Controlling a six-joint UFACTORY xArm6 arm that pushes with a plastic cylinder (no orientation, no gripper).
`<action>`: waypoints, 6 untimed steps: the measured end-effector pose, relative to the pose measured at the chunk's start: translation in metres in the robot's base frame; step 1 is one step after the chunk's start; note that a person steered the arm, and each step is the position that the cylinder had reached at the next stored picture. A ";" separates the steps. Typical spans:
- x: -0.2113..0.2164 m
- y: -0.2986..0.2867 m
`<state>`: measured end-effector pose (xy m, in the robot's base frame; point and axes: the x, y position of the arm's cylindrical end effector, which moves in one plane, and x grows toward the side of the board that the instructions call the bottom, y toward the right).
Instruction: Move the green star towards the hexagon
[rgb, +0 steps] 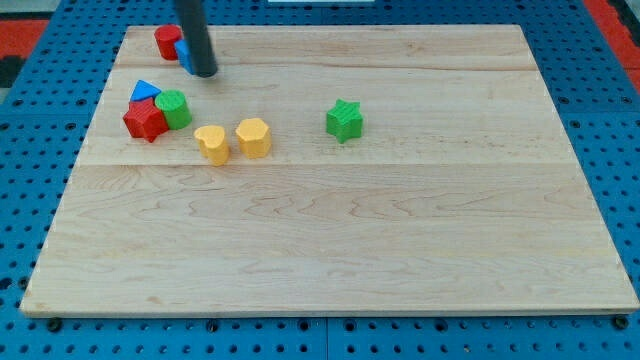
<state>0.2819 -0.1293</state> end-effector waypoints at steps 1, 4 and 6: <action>0.004 0.064; 0.081 0.149; 0.113 0.213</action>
